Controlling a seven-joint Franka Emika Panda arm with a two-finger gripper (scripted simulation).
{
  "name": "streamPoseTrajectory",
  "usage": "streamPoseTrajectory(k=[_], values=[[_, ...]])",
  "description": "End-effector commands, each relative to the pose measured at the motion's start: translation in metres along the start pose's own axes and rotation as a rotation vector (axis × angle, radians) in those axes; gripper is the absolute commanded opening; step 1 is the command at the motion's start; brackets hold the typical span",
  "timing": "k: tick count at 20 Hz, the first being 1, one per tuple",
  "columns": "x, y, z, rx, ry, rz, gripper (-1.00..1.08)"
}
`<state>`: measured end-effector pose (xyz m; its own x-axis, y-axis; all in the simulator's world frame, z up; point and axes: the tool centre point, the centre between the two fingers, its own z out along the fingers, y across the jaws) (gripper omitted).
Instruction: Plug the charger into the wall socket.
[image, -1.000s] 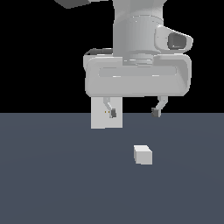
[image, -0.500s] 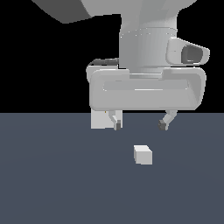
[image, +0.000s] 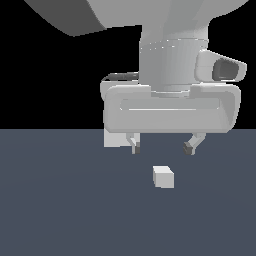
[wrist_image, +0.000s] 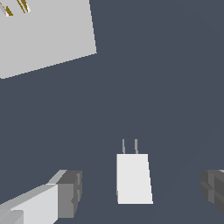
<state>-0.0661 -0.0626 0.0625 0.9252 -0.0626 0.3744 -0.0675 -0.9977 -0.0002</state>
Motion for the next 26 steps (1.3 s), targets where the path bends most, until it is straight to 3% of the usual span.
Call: streamPoseTrajectory(k=[1,21,22,26], values=[[0.0,0.0,0.0,0.0,0.001,0.0,1.0],[-0.019,0.0,0.047,0.0,0.003,-0.001,1.0],[-0.019,0.0,0.047,0.0,0.003,-0.001,-1.0],[-0.019,0.0,0.047,0.0,0.003,-0.001,-1.0]])
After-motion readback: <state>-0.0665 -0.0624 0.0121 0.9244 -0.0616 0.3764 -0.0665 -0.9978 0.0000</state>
